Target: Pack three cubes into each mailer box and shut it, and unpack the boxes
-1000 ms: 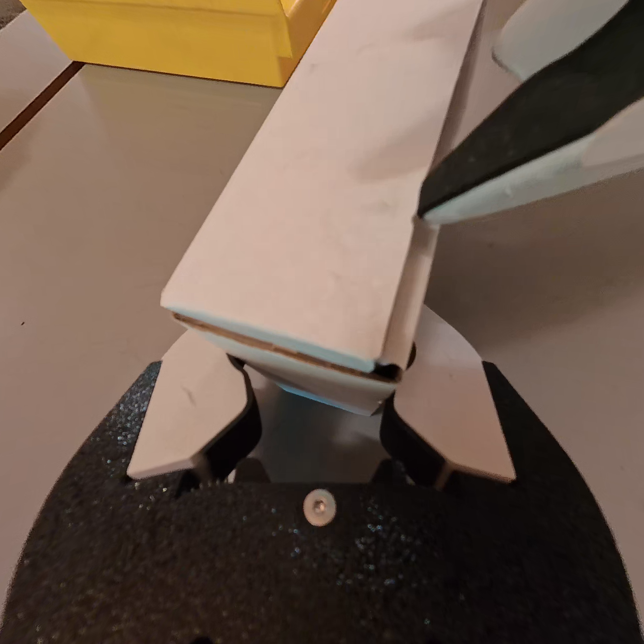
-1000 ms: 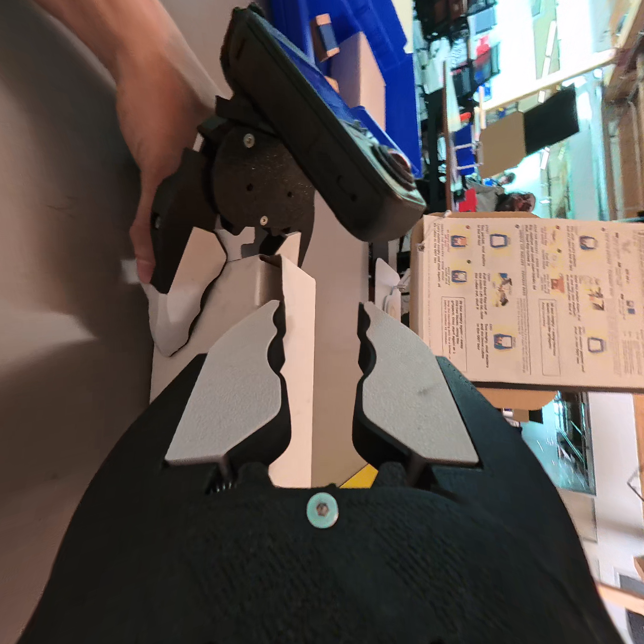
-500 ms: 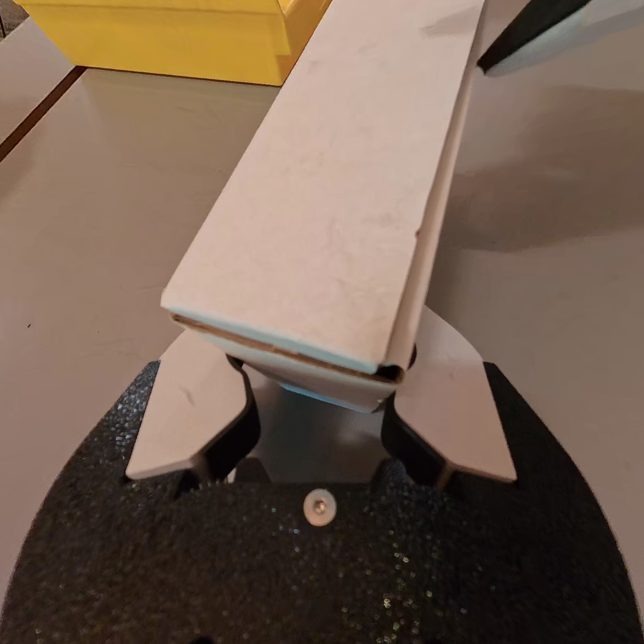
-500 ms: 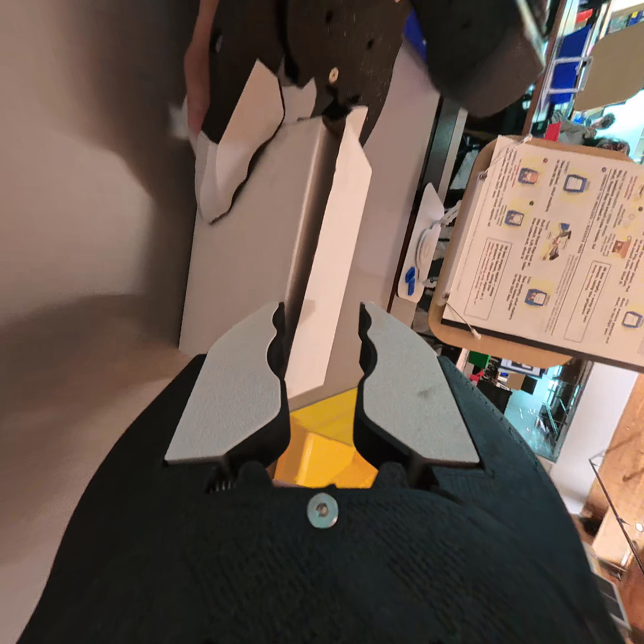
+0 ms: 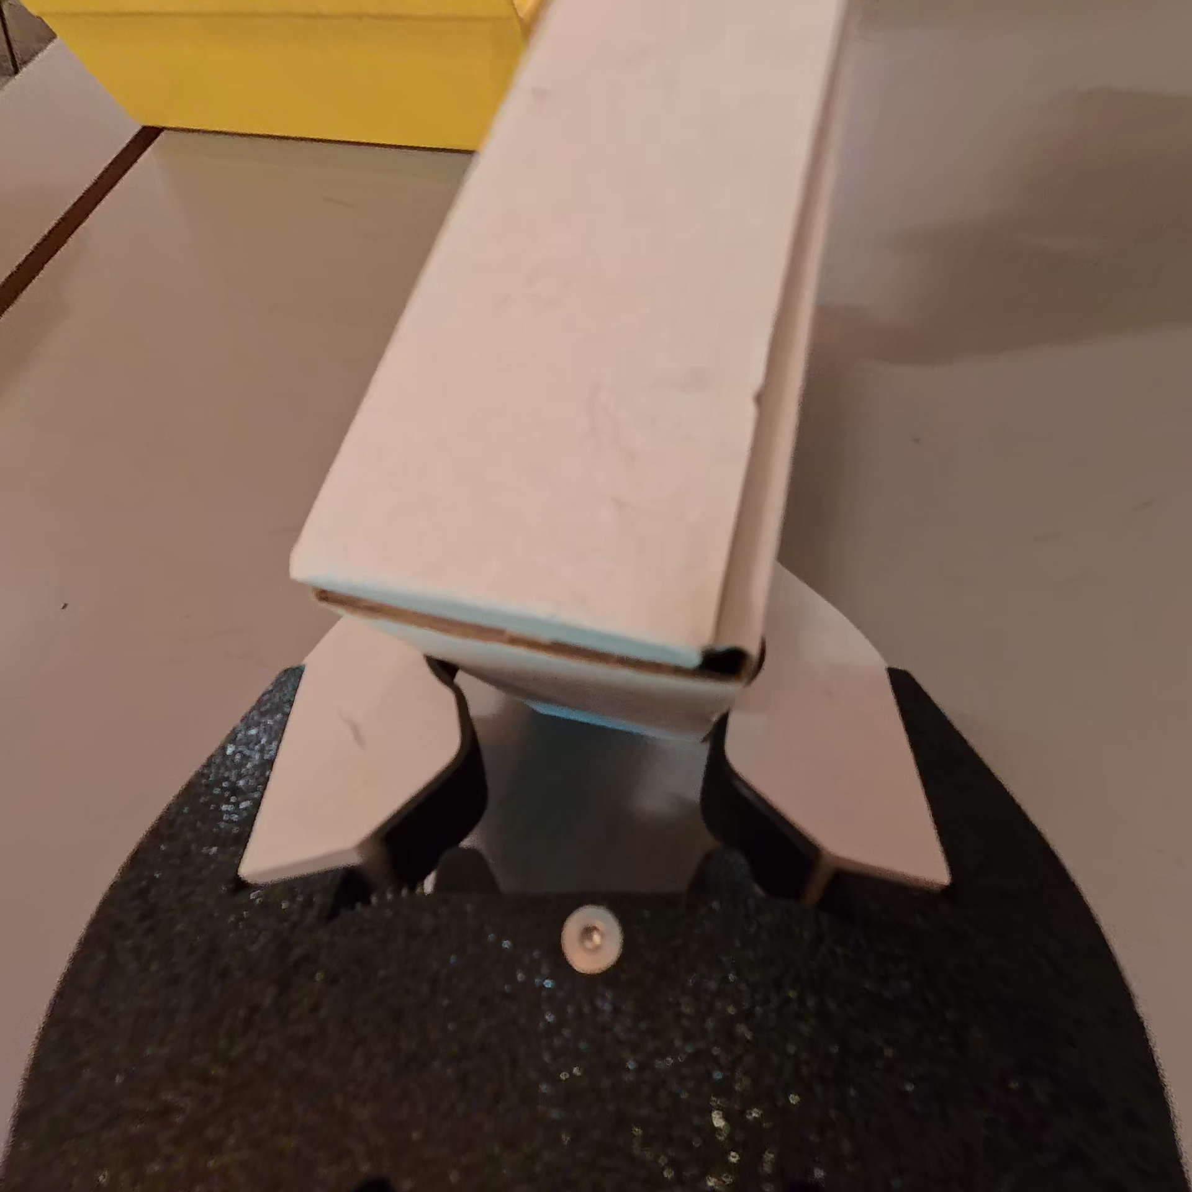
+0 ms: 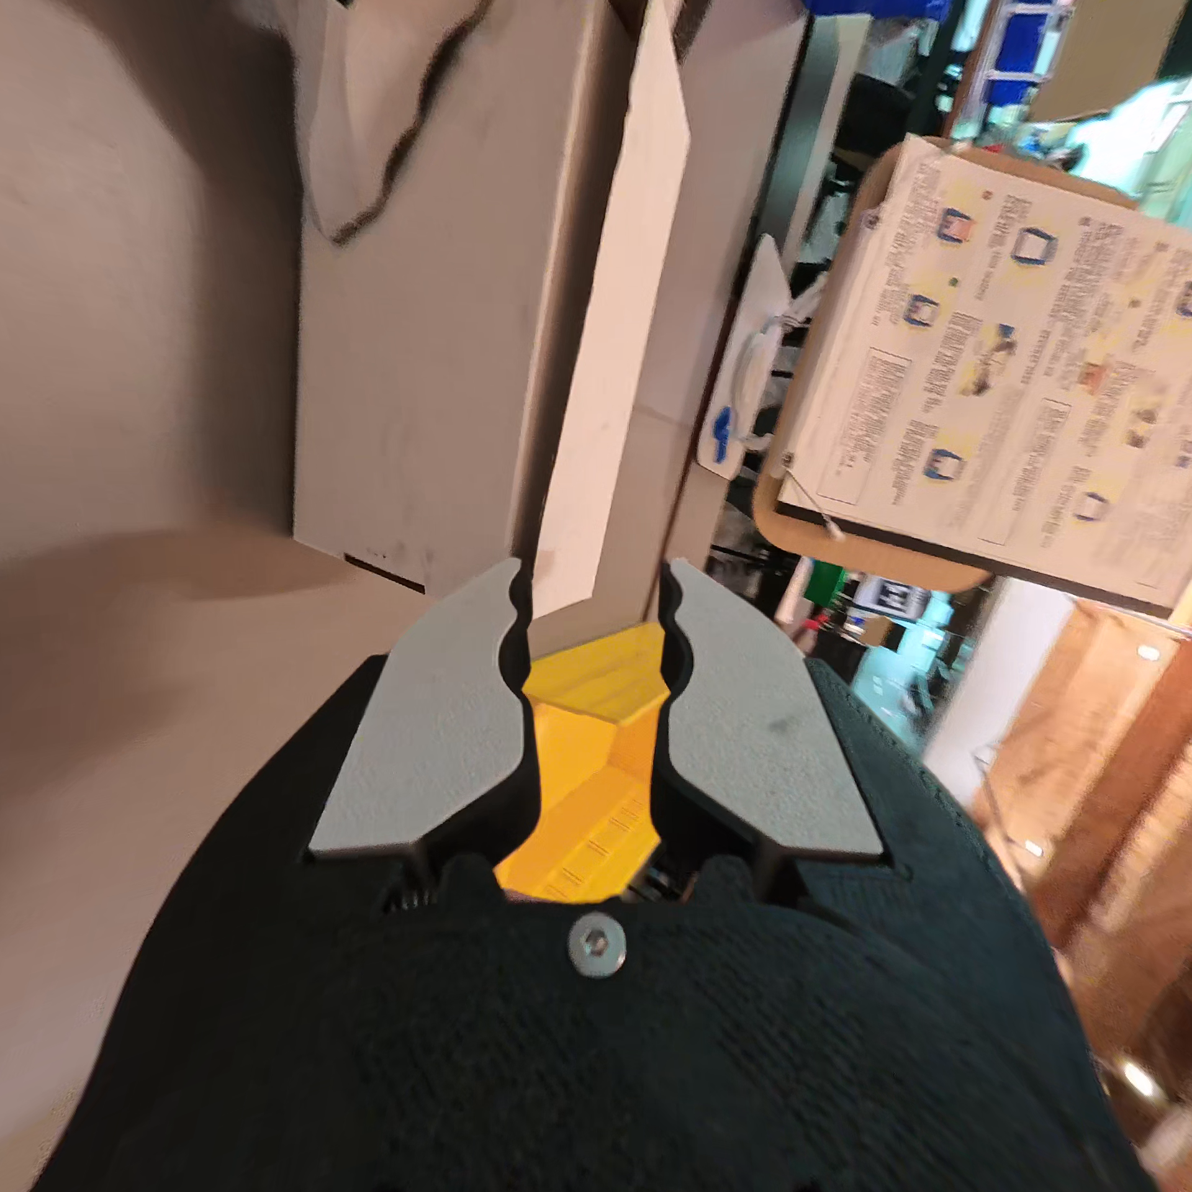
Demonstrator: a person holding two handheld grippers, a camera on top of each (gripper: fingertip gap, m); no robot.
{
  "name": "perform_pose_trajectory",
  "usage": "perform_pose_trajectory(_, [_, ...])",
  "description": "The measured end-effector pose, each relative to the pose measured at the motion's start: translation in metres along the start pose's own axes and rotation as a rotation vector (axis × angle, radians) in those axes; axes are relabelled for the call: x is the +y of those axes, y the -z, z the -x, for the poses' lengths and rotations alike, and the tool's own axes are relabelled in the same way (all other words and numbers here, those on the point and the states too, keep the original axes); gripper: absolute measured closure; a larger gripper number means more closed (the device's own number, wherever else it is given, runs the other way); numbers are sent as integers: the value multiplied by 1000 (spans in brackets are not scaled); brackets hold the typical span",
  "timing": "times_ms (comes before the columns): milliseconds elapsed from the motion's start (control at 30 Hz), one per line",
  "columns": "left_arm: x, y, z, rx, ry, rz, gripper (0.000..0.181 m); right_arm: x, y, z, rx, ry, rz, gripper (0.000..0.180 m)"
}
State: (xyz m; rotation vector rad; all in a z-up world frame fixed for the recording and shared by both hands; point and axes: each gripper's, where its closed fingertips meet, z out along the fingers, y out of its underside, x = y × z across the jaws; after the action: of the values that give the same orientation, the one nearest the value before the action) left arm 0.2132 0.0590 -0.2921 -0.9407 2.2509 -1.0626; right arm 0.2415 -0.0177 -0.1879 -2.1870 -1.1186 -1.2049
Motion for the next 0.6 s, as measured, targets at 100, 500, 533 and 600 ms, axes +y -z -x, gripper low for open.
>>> perform_pose_trajectory(100, [0,0,0,-3,-9,1,100,7,-5,-4,47,-14,25,143])
perform_pose_trajectory(500, [-1,-1,-2,14,-10,-3,100,12,-15,7,-90,-132,-92,165])
perform_pose_trajectory(533, [-1,-1,-2,13,-9,-3,100,12,-15,10,-121,-118,-104,171])
perform_pose_trajectory(600, [-1,-1,-1,11,-6,-3,101,13,-17,6,-99,-74,-98,166])
